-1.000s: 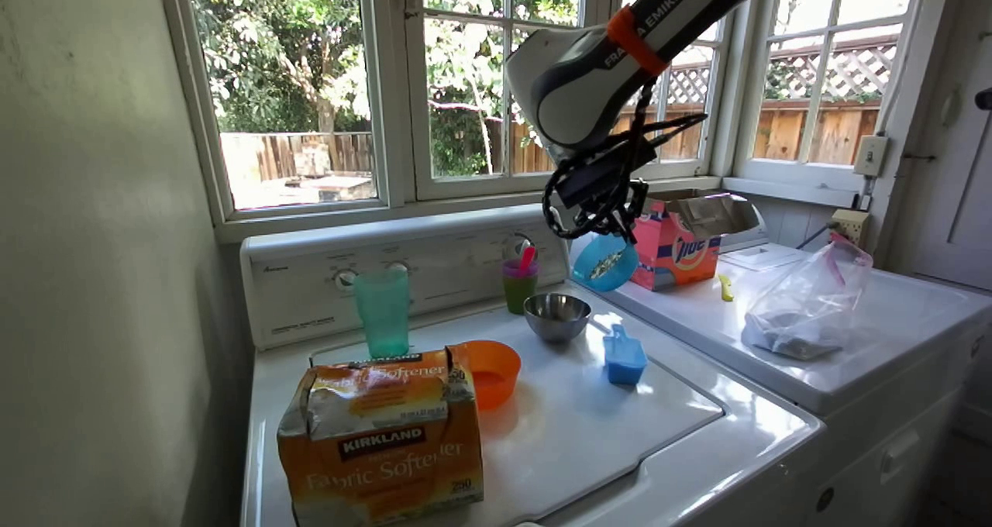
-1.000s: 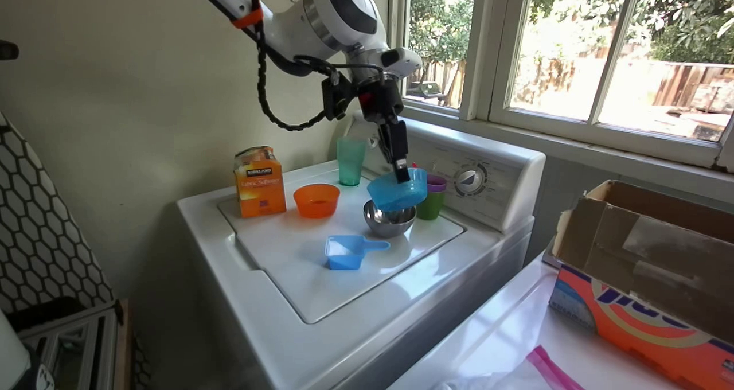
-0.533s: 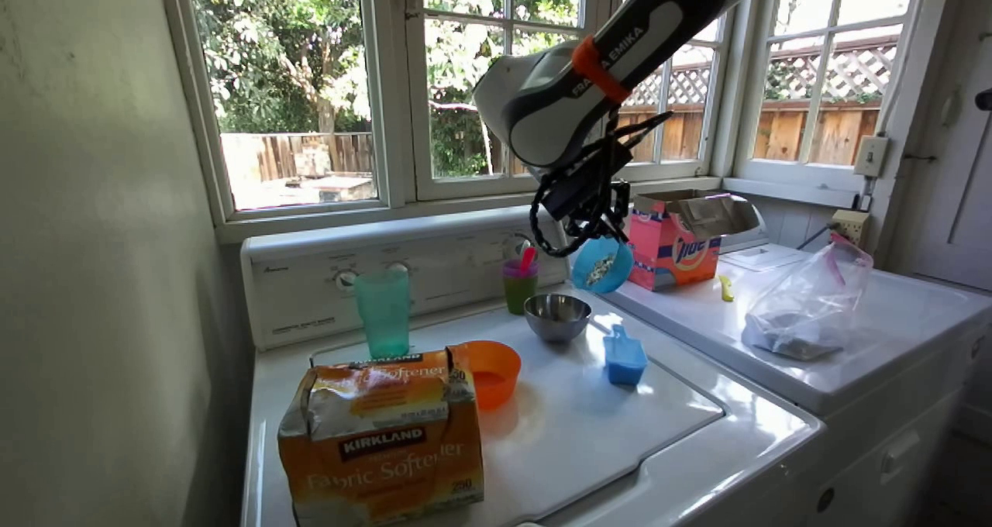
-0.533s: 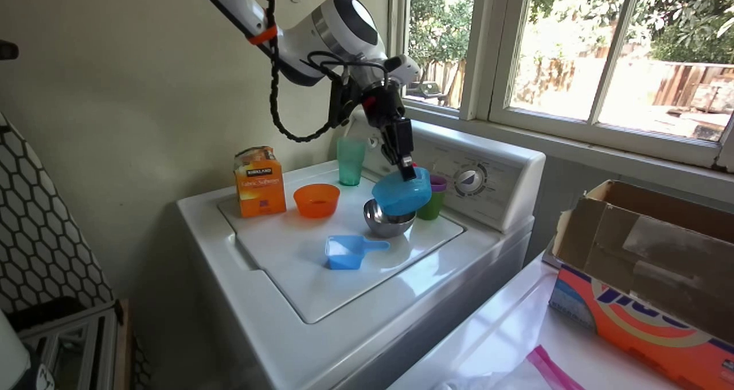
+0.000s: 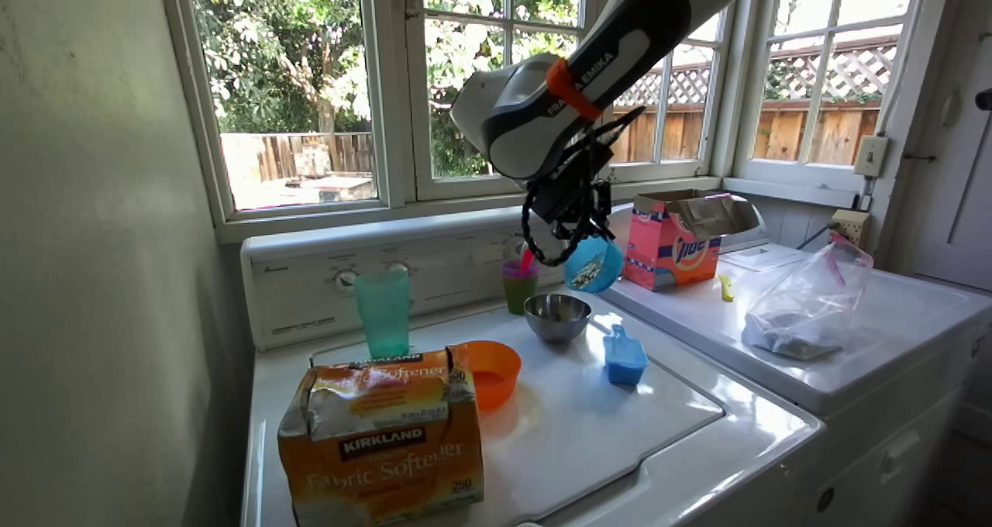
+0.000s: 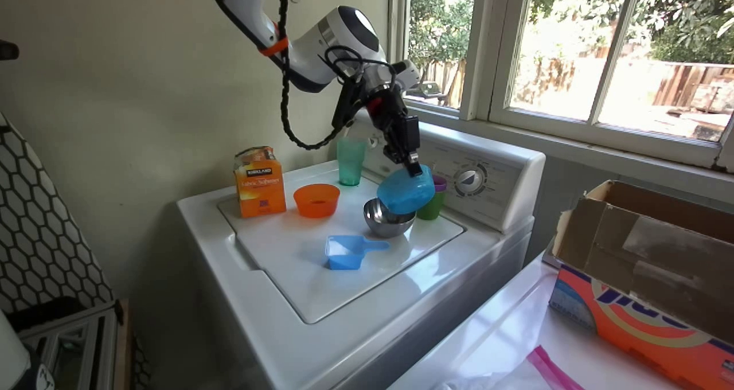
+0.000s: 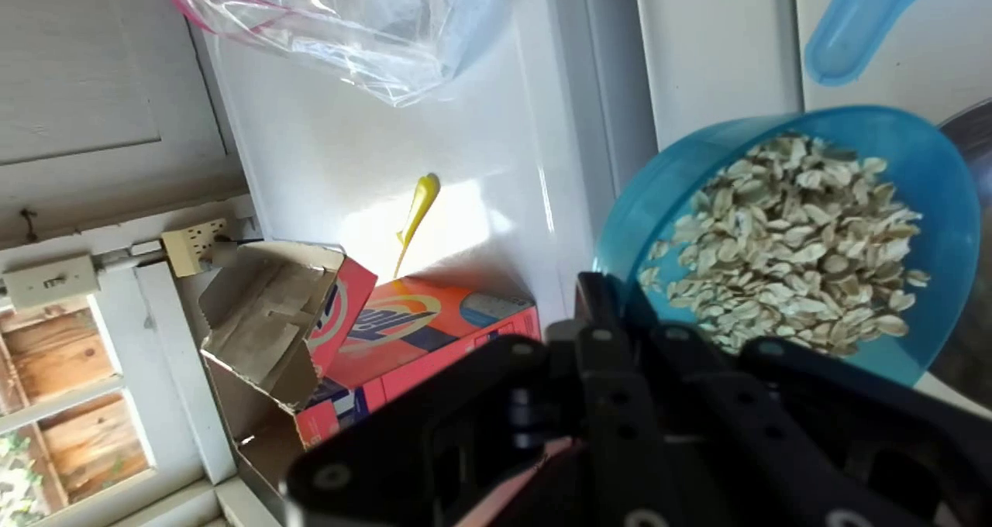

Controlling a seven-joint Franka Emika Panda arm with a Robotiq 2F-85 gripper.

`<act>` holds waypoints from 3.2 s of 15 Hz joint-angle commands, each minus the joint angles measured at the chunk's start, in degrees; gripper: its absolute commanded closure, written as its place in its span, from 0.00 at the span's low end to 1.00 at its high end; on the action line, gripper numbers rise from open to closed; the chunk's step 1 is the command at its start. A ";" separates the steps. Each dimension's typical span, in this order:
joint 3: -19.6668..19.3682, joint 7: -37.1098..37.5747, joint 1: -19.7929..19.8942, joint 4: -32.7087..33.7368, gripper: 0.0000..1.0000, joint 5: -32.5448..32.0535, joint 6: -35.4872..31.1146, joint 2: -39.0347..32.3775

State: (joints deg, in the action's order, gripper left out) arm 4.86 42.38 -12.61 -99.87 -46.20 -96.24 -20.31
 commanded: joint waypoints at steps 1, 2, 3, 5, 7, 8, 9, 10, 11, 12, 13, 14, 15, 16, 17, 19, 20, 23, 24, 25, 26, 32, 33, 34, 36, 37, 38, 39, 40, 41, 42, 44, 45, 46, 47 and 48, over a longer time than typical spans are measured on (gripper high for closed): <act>-0.17 -3.70 -1.90 4.42 0.99 -2.04 5.30 -3.48; -0.17 -4.49 -2.40 5.11 0.99 -2.51 6.86 -4.13; -0.11 -5.37 -2.80 5.85 0.99 -2.83 8.19 -4.74; -0.02 -6.99 -3.68 7.24 0.99 -3.54 11.13 -6.01; 0.07 -8.41 -4.36 8.31 0.99 -4.16 12.80 -7.04; 0.07 -8.94 -4.66 8.85 0.99 -4.60 13.25 -7.59; 0.06 -9.48 -4.93 9.28 0.99 -5.09 13.57 -8.09; -0.04 -9.90 -5.17 9.69 0.99 -5.84 13.74 -8.60; -0.02 -10.61 -5.27 10.09 0.99 -6.28 13.65 -9.07; -0.04 -11.24 -5.38 10.44 0.99 -6.73 13.73 -9.55; -0.03 -12.04 -5.49 10.84 0.99 -7.10 13.81 -10.01; -0.04 -12.88 -5.60 11.34 0.99 -7.30 14.12 -10.52; -0.05 -13.65 -5.70 11.72 0.99 -7.64 14.23 -10.97; -0.09 -14.24 -5.86 12.10 0.99 -8.02 14.39 -11.37; -0.21 -15.05 -6.14 12.88 0.99 -8.58 15.01 -12.02; -0.23 -16.21 -6.66 14.62 0.99 -9.46 16.56 -13.29; -0.31 -16.49 -7.09 15.91 0.99 -9.48 18.37 -14.15; -0.10 -17.89 -7.91 18.67 0.99 -9.28 21.70 -16.13; -0.09 -18.31 -8.16 19.35 0.99 -9.39 22.42 -16.64; -0.10 -18.77 -8.37 19.95 0.99 -9.66 22.74 -17.09; -0.18 -19.26 -8.60 20.50 0.99 -10.15 23.03 -17.62; -0.64 -21.92 -9.30 23.64 0.99 -12.85 25.17 -20.62; -0.62 -22.42 -9.42 24.19 0.99 -13.11 25.73 -21.08; -0.63 -22.91 -9.61 24.72 0.99 -13.51 26.33 -21.54; -0.67 -23.66 -10.10 25.96 0.99 -14.25 27.92 -22.52; -0.60 -24.06 -10.43 26.63 0.99 -14.51 28.82 -23.00; -0.59 -24.35 -10.75 27.23 0.99 -14.83 29.63 -23.41; -0.56 -24.74 -11.07 27.84 0.99 -15.09 30.48 -23.85; -0.54 -25.17 -11.36 28.42 0.99 -15.38 31.14 -24.26; -0.55 -25.83 -11.66 28.95 0.99 -15.76 31.90 -24.72; -0.53 -26.55 -11.86 29.38 0.99 -16.09 32.61 -25.11; -0.51 -27.86 -12.07 30.21 0.99 -16.52 33.64 -25.83; -0.48 -28.46 -12.11 30.48 0.99 -16.80 33.90 -26.12; -0.46 -29.15 -12.10 30.85 0.99 -17.05 34.08 -26.41; -0.48 -29.72 -12.09 31.22 0.99 -17.25 34.21 -26.74; -0.58 -30.29 -12.15 31.58 0.99 -17.53 34.55 -27.08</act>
State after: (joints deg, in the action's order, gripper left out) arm 4.67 15.46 -24.10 -71.82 -61.73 -64.53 -44.67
